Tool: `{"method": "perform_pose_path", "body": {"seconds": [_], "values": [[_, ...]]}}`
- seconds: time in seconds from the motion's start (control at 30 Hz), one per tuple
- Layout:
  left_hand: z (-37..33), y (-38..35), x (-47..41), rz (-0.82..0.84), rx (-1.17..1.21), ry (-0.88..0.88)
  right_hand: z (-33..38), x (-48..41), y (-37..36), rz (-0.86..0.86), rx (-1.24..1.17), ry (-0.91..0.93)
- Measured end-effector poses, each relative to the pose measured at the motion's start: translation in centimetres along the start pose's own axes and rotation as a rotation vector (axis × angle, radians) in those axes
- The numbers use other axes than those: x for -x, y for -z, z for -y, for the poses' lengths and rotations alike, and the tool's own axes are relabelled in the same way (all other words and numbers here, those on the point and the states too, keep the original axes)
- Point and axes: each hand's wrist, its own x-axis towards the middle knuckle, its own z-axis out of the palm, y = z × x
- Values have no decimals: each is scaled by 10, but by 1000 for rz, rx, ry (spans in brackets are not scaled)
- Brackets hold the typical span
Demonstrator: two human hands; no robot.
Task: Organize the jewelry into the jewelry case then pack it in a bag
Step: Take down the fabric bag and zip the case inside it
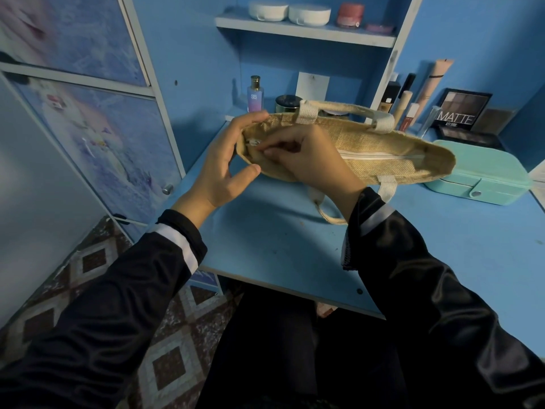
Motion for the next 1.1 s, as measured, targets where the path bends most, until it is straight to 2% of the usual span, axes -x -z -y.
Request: {"method": "perform_pose_path", "body": {"seconds": [0.33,0.6,1.1], "values": [[-6,-4,4,-20,-68,-12,-10,20,15,-37,-33,-90],[-11,-9,3,-42,-72,12,-26,46,49,-94,74,-143],[-35,-30,2,-72,-87,-40,-70,90,122,-316,136,-277]]}}
